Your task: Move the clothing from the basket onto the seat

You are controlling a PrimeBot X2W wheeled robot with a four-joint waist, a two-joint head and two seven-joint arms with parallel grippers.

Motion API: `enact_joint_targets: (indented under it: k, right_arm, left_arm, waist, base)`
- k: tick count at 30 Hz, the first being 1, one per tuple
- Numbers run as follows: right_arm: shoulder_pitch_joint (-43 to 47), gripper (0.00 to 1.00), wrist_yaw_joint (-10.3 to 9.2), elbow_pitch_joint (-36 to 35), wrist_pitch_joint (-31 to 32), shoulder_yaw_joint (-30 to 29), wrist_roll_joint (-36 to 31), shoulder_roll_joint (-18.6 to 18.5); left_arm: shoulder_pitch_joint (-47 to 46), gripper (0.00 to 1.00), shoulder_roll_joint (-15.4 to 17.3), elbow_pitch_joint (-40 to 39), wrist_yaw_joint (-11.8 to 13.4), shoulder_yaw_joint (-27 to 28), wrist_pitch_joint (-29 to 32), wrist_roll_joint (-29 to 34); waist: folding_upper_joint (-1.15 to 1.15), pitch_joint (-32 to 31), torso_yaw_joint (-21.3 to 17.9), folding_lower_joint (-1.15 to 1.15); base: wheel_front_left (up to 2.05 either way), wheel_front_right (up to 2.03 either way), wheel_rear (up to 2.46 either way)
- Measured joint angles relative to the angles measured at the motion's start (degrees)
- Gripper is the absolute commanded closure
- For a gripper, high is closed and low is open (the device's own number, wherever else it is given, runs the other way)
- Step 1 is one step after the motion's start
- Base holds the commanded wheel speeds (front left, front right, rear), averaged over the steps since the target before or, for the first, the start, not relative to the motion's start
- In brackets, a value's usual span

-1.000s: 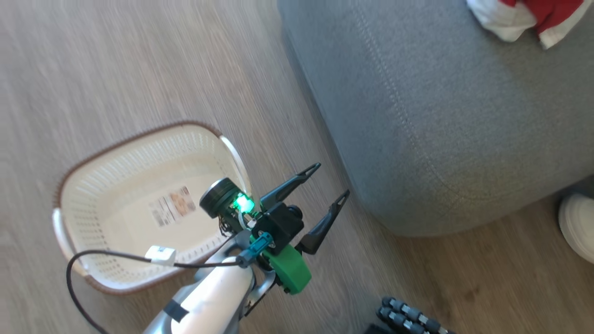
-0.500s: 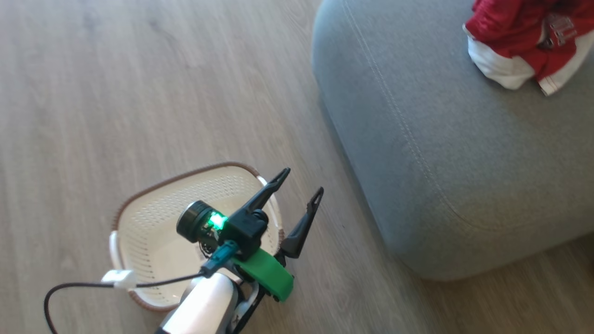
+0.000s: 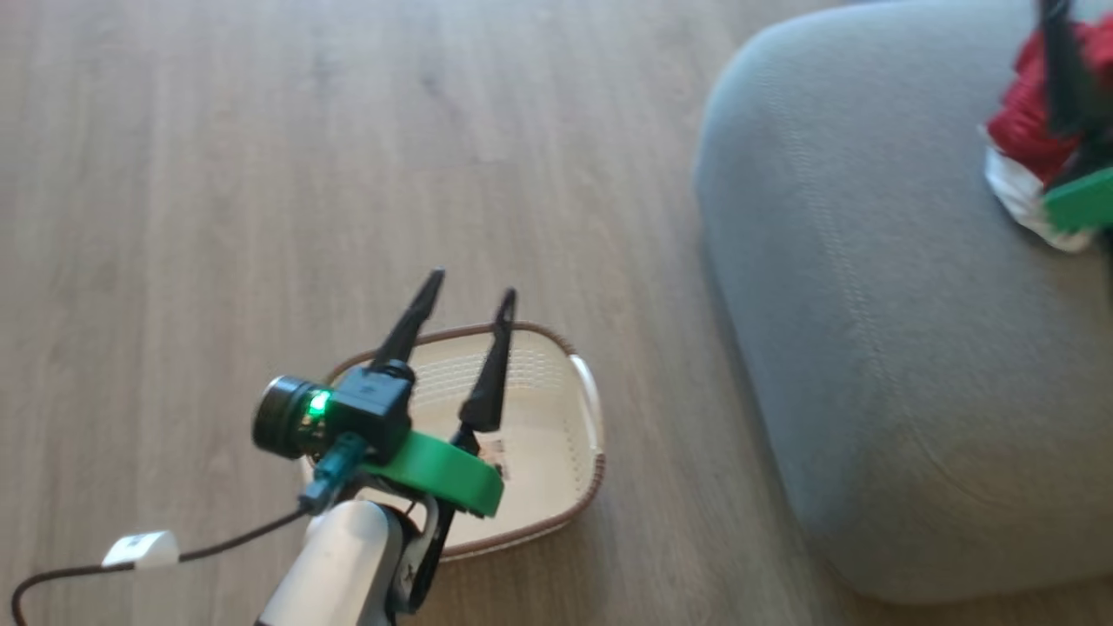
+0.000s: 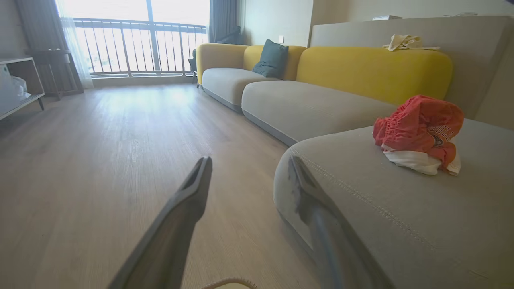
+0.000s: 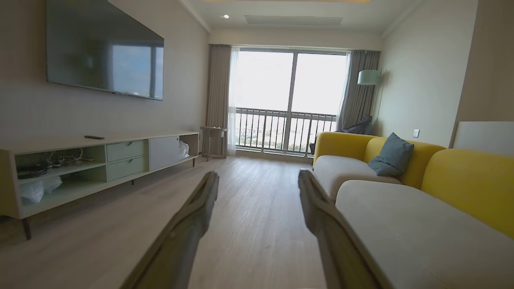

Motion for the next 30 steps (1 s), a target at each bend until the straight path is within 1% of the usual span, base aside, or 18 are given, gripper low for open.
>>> enact_joint_targets:
  k: [2, 4, 7, 9, 11, 13, 15, 17, 20, 22, 24, 26, 28, 30]
  right_arm:
    - [3.65, 0.0, 0.0, -1.47, 0.01, -1.8, -1.79, 2.67]
    - [7.79, 0.0, 0.0, -3.33, 0.01, -2.89, -2.72, 5.14]
    - [13.23, 0.0, 0.0, -5.67, 0.01, -3.33, -5.26, 7.21]
    - [16.07, 0.0, 0.0, -7.19, 0.01, -4.72, -6.19, 9.01]
    - [18.49, 0.0, 0.0, -8.26, 0.01, -6.59, -7.55, 11.23]
    - [21.08, 0.0, 0.0, -9.04, 0.01, -8.66, -10.57, 13.22]
    - [24.26, 0.0, 0.0, -9.51, 0.01, -11.05, -13.06, 15.88]
    - [27.85, 0.0, -0.01, -9.8, 0.01, -12.81, -14.3, 19.03]
    - [32.58, 0.0, 0.0, -10.09, 0.01, -13.85, -17.58, 21.7]
    - [34.38, 0.0, 0.0, -10.05, 0.01, -14.97, -18.51, 23.07]
    - [35.47, 0.0, 0.0, -10.11, 0.01, -15.78, -18.76, 24.17]
    - [36.43, 0.0, 0.0, -10.2, 0.01, -15.82, -20.29, 24.39]
    - [37.57, 0.0, 0.0, -10.12, 0.01, -15.72, -22.05, 24.41]
    - [39.02, 0.0, 0.0, -9.37, 0.01, -15.86, -22.21, 24.85]
  left_arm:
    - [0.35, 0.0, -0.05, -0.18, 1.46, 1.0, 0.0, -0.86]
    - [1.35, 0.0, -0.05, -0.12, 2.32, 1.83, 0.0, -0.76]
    - [2.69, 0.0, -0.13, -0.14, 3.79, 2.67, 0.0, -0.16]
    - [3.16, 0.0, -0.13, -0.42, 5.06, 3.68, 0.0, 0.64]
    - [3.36, 0.0, -0.18, -0.57, 5.57, 4.69, 0.0, 0.67]
    - [3.51, 0.0, -0.14, -0.55, 5.93, 5.49, 0.0, 0.88]
    - [4.33, 0.0, -0.2, -0.55, 6.09, 5.99, 0.0, 0.45]
    - [5.98, 0.0, -0.27, 0.25, 6.23, 7.14, 0.0, -1.89]
    - [8.32, 0.0, -0.19, 2.32, 6.09, 7.69, 0.0, -2.25]
    - [9.03, 0.0, -0.21, 2.72, 5.98, 7.79, 0.0, -2.26]
    - [9.1, 0.0, -0.21, 3.34, 5.59, 7.95, 0.0, -3.24]
    - [9.2, 0.0, -0.23, 4.02, 5.16, 8.49, 0.0, -4.38]
    - [9.33, 0.0, -0.21, 4.09, 4.95, 8.8, 0.0, -3.75]
    - [9.5, 0.0, -0.22, 4.08, 4.9, 8.72, 0.0, -2.65]
  waist:
    - [0.0, -0.33, 1.67, 0.0]
    - [0.0, -0.71, 3.3, 0.0]
    - [0.0, -1.28, 5.64, 0.0]
    - [0.0, -1.66, 7.12, 0.0]
    - [0.0, -2.05, 8.45, 0.0]
    - [0.0, -2.53, 9.69, 0.0]
    - [0.0, -3.07, 10.8, 0.0]
    - [0.0, -3.64, 11.71, 0.0]
    - [0.0, -4.19, 12.76, 0.0]
    - [0.0, -4.46, 13.2, 0.0]
    - [0.0, -4.72, 13.54, 0.0]
    - [0.0, -4.94, 13.74, 0.0]
    - [0.0, -5.11, 13.81, 0.0]
    - [0.0, -5.25, 13.8, 0.0]
  base:
    - [0.0, 0.0, 0.0]
    - [0.0, 0.0, 0.0]
    - [0.0, 0.0, 0.0]
    - [0.0, 0.0, 0.0]
    - [0.0, 0.0, 0.0]
    - [0.0, 0.0, 0.0]
    - [0.0, 0.0, 0.0]
    - [0.0, 0.0, 0.0]
    - [0.0, 0.0, 0.0]
    - [0.0, 0.0, 0.0]
    - [0.0, 0.0, 0.0]
    - [0.0, 0.0, 0.0]
    - [0.0, 0.0, 0.0]
    - [0.0, 0.0, 0.0]
